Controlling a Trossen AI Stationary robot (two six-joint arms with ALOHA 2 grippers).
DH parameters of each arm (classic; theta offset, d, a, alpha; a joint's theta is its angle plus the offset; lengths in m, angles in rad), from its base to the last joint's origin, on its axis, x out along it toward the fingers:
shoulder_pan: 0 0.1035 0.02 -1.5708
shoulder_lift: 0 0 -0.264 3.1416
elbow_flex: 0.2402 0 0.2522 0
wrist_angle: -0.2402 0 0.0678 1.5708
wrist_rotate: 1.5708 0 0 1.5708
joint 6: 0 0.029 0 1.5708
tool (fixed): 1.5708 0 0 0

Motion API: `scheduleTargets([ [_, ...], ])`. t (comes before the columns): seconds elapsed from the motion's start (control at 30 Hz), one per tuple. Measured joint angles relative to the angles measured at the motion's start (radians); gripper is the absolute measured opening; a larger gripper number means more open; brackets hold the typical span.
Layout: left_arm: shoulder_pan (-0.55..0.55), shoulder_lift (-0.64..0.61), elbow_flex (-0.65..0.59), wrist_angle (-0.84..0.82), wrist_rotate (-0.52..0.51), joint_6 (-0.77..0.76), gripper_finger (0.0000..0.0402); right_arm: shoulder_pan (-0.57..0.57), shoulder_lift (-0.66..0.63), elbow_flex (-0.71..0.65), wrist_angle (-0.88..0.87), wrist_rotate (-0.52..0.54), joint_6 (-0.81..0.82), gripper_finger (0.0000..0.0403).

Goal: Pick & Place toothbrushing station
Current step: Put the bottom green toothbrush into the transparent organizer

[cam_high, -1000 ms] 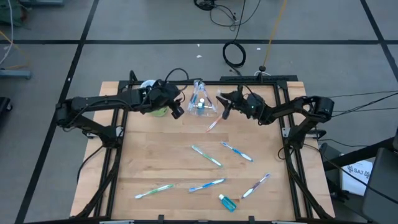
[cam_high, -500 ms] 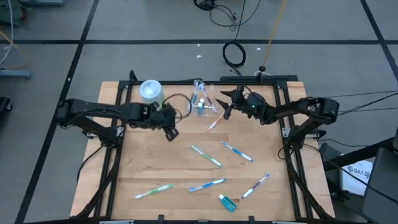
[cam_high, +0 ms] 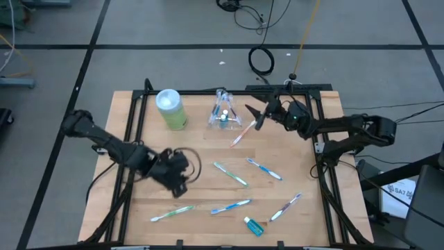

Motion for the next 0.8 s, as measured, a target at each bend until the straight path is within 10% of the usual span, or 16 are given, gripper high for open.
scheduleTargets([
  [0.27, -0.202, 0.065, 0.000, -0.002, 0.025, -0.184, 0.0170, 0.041, -0.006, 0.000, -0.001, 0.000, 0.030, 0.0232],
  [0.8, -0.313, 0.493, -0.001, -0.047, 0.511, -0.018, 0.0170, 0.131, -0.006, 0.000, -0.072, 0.000, 0.097, 0.0224],
])
